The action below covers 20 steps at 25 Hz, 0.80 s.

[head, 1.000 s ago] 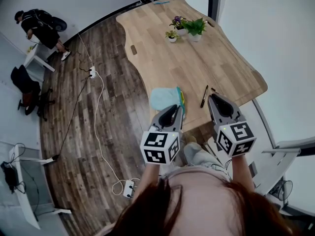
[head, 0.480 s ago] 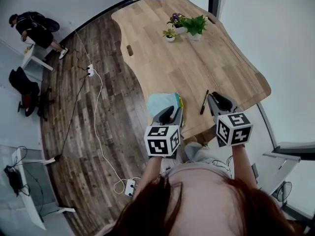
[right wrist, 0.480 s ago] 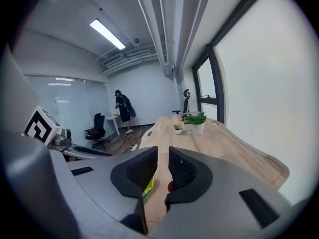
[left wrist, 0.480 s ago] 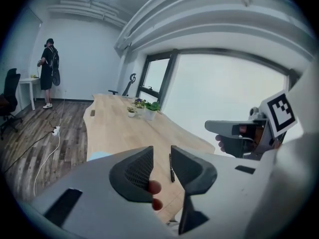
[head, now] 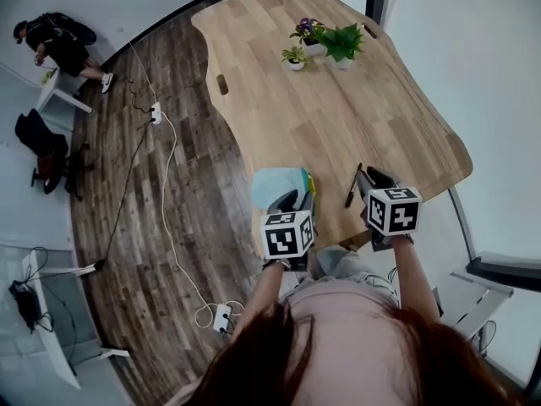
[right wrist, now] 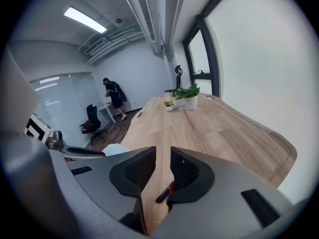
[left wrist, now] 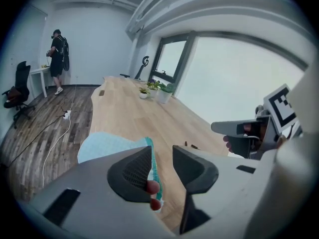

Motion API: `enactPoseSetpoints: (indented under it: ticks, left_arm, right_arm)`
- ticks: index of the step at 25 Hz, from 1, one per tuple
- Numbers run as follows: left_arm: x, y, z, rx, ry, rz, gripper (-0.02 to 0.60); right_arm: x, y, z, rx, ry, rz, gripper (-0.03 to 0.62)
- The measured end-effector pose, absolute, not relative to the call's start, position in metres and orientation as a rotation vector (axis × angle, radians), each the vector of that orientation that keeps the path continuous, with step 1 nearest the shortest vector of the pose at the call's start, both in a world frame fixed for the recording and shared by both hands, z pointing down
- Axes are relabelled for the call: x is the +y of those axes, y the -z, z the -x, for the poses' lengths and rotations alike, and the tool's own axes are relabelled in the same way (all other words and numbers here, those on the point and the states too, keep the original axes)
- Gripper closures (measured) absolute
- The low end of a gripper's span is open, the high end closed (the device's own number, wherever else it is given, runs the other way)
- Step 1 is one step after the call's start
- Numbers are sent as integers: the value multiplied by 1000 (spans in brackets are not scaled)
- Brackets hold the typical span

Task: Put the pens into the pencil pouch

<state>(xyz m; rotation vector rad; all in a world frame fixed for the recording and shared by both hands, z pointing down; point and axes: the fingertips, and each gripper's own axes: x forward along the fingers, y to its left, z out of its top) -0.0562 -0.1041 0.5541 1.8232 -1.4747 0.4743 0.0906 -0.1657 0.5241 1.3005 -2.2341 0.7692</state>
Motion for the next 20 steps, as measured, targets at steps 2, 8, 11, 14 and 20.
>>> enactPoseSetpoints:
  ticks: [2, 8, 11, 14, 20]
  left_arm:
    - [-107, -568, 57, -1473, -496, -1784, 457]
    - [-114, -600, 62, -1477, -543, -1689, 446]
    - [-116, -609, 64, -1479, -553, -1655, 446]
    - [-119, -618, 65, -1472, -563, -1627, 446]
    - [-124, -630, 65, -1468, -591, -1593, 459]
  right_arm:
    - [-171, -542, -91, -2193, -819, -1278, 508]
    - [-185, -587, -95, -2076, -903, -1232, 503]
    - [-190, -602, -94, -2039, -937, -1214, 501]
    - [-194, -620, -94, -1992, -977, -1191, 497]
    - [-197, -651, -97, -1905, -1046, -1158, 486]
